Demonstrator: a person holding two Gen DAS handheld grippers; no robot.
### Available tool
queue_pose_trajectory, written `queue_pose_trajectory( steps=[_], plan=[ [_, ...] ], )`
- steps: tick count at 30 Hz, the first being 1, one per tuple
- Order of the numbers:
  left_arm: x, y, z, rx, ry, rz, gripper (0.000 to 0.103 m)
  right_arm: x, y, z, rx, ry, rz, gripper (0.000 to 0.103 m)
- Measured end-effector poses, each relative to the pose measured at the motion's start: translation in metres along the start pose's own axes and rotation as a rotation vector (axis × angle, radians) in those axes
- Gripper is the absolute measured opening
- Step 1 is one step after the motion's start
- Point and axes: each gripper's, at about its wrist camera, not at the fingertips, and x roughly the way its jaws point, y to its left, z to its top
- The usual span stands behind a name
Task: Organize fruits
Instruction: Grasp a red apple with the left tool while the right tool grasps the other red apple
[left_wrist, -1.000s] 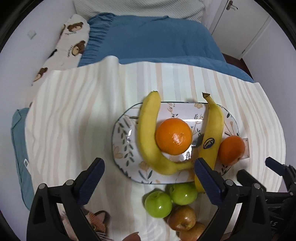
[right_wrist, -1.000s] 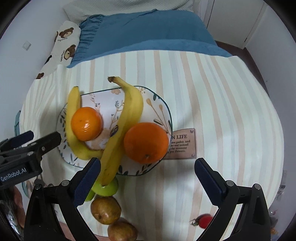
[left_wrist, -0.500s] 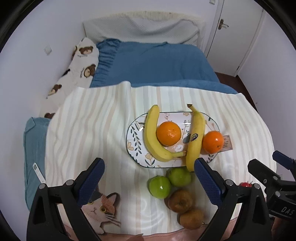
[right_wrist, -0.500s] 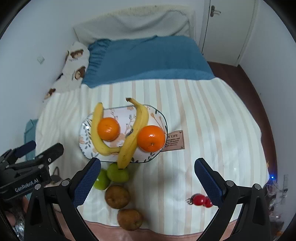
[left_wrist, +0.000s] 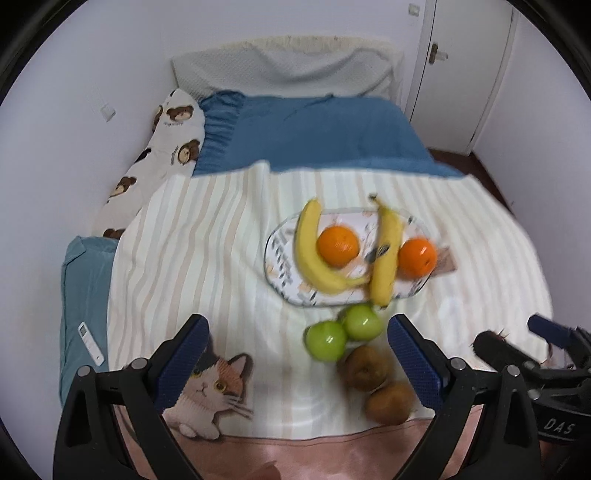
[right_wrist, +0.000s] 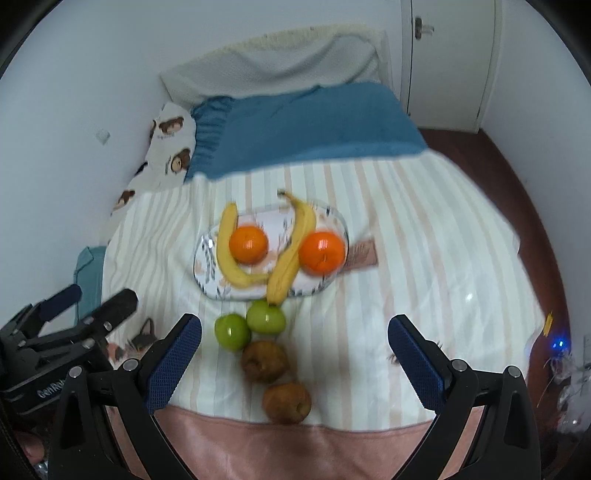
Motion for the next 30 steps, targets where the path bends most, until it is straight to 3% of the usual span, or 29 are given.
queue_pose_trajectory(
  steps=[3, 9, 14, 16, 24, 30],
  plan=[
    [0.030, 0.002, -0.017, 0.015, 0.082, 0.021, 0.099, 0.040, -0.007, -0.024, 0.051, 0.108, 0.049, 0.103],
    [0.086, 0.010, -0.047, 0.001, 0.245, 0.043, 0.099, 0.123, -0.008, -0.072, 0.085, 0.288, 0.064, 0.099],
    [0.113, 0.012, -0.064, -0.027, 0.335, 0.013, 0.099, 0.172, -0.007, -0.100, 0.124, 0.382, 0.071, 0.083],
    [0.116, 0.008, -0.064, -0.031, 0.350, -0.004, 0.099, 0.182, -0.007, -0.105, 0.111, 0.379, 0.039, 0.071],
    [0.130, -0.037, -0.050, 0.023, 0.390, -0.155, 0.099, 0.153, -0.026, -0.108, 0.063, 0.328, 0.005, 0.070],
    [0.172, -0.092, -0.050, 0.085, 0.517, -0.272, 0.096, 0.129, -0.053, -0.096, 0.037, 0.287, -0.048, 0.071]
  ],
)
